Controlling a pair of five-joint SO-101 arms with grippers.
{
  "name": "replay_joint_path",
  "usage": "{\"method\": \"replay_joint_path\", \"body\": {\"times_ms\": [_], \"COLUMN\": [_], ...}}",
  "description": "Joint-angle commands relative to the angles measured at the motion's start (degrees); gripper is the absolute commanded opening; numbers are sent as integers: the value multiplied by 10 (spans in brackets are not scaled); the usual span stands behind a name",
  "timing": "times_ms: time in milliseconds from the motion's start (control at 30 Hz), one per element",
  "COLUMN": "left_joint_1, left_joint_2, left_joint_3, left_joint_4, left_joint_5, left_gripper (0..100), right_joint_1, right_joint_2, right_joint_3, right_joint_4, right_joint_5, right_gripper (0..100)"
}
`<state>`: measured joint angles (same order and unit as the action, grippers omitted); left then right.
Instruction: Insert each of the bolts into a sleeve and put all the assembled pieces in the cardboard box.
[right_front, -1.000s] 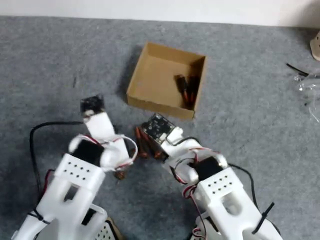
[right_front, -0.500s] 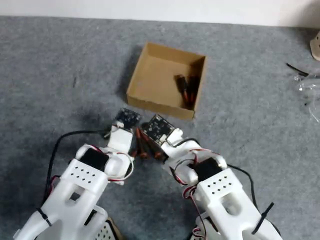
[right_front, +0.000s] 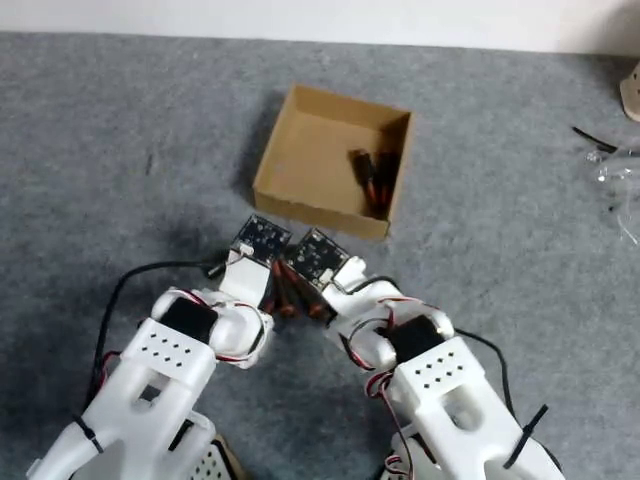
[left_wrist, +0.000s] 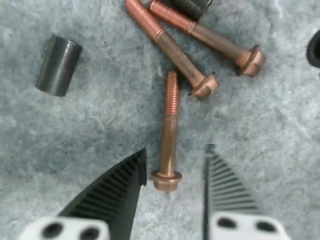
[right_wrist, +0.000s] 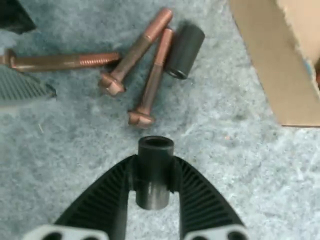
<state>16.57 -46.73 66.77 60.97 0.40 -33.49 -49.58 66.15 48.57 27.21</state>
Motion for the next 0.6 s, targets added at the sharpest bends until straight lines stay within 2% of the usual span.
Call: {"method": "replay_joint_path", "body": {"times_ms": [0, 400, 567], "left_joint_1": [14, 15, 12], "left_joint_2": [2, 3, 72], "left_joint_3": [-7, -2, 5], "left_joint_4": [-10, -10, -41], "left_joint_5": [-4, -3, -3], "left_gripper": [129, 165, 162], "right_joint_1": [7, 6, 6], "right_joint_2": [-16, -15, -15], "right_joint_3": [-5, -5, -5], "right_joint_4": [-25, -25, -25], "right_joint_5": [-6, -6, -6], "right_gripper": [5, 5, 5]}}
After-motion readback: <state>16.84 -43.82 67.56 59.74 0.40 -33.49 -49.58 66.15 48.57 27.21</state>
